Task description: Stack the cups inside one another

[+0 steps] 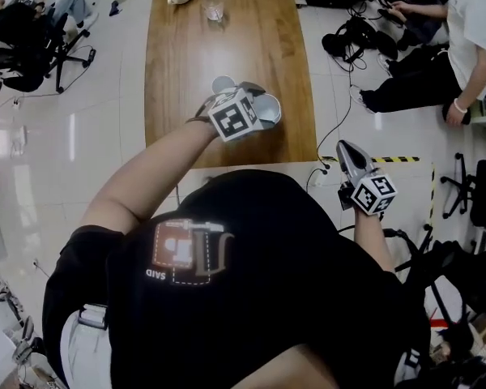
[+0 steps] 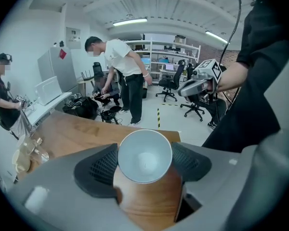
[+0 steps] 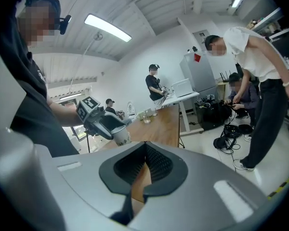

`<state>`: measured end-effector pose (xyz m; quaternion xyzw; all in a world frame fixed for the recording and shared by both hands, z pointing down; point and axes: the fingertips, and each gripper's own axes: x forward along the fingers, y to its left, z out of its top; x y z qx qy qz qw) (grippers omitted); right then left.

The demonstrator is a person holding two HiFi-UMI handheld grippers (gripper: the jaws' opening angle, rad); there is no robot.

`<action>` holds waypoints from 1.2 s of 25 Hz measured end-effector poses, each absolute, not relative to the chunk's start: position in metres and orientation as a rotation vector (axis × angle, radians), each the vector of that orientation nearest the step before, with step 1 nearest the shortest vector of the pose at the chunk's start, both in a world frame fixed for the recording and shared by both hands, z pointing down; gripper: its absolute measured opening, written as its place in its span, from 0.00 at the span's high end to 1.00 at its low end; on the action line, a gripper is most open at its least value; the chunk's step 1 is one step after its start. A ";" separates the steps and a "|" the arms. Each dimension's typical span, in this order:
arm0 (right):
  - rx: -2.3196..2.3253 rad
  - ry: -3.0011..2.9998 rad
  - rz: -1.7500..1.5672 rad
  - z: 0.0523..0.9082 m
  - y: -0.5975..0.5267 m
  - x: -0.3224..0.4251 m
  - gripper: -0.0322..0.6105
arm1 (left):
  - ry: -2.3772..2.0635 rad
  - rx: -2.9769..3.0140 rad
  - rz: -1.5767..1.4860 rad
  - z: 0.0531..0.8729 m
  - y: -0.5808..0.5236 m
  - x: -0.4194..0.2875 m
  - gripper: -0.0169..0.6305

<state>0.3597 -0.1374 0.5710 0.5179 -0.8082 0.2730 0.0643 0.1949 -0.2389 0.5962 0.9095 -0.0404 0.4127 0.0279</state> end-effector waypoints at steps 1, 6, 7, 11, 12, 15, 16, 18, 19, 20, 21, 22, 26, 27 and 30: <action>1.583 -2.432 0.829 0.572 -0.134 0.365 0.93 | -0.114 2.806 1.292 0.602 -0.239 0.200 0.42; 1.610 -2.406 0.850 0.573 -0.121 0.379 0.93 | -0.097 2.805 1.379 0.630 -0.241 0.212 0.42; 1.611 -2.405 0.851 0.574 -0.119 0.380 0.93 | -0.098 2.803 1.378 0.634 -0.241 0.214 0.42; 1.618 -2.403 0.847 0.574 -0.116 0.384 0.93 | -0.110 2.808 1.352 0.638 -0.239 0.217 0.42; 1.616 -2.403 0.844 0.574 -0.116 0.383 0.93 | -0.128 2.816 1.323 0.633 -0.239 0.217 0.42; 1.597 -2.419 0.827 0.571 -0.119 0.379 0.93 | -0.234 2.845 1.114 0.600 -0.245 0.208 0.42; 1.589 -2.429 0.818 0.570 -0.123 0.377 0.93 | -0.277 2.849 0.998 0.585 -0.248 0.200 0.42; 1.567 -2.454 0.798 0.568 -0.132 0.370 0.93 | -0.354 2.828 0.711 0.552 -0.251 0.176 0.42; 1.550 -2.467 0.787 0.566 -0.137 0.365 0.93 | -0.394 2.803 0.567 0.537 -0.252 0.159 0.43; 1.532 -2.480 0.777 0.563 -0.143 0.359 0.93 | -0.439 2.775 0.445 0.525 -0.253 0.140 0.44; 1.513 -2.492 0.768 0.561 -0.147 0.352 0.93 | -0.489 2.749 0.352 0.516 -0.253 0.118 0.48; 1.493 -2.502 0.760 0.558 -0.151 0.344 0.93 | -0.544 2.724 0.285 0.511 -0.252 0.094 0.52; 1.385 -2.556 0.715 0.544 -0.176 0.311 0.93 | -0.785 2.620 0.114 0.504 -0.245 0.001 0.66; 1.352 -2.573 0.699 0.541 -0.185 0.303 0.93 | -0.848 2.590 0.073 0.504 -0.243 -0.020 0.69; 1.280 -2.601 0.671 0.539 -0.201 0.281 0.93 | -1.011 2.487 -0.033 0.513 -0.233 -0.074 0.81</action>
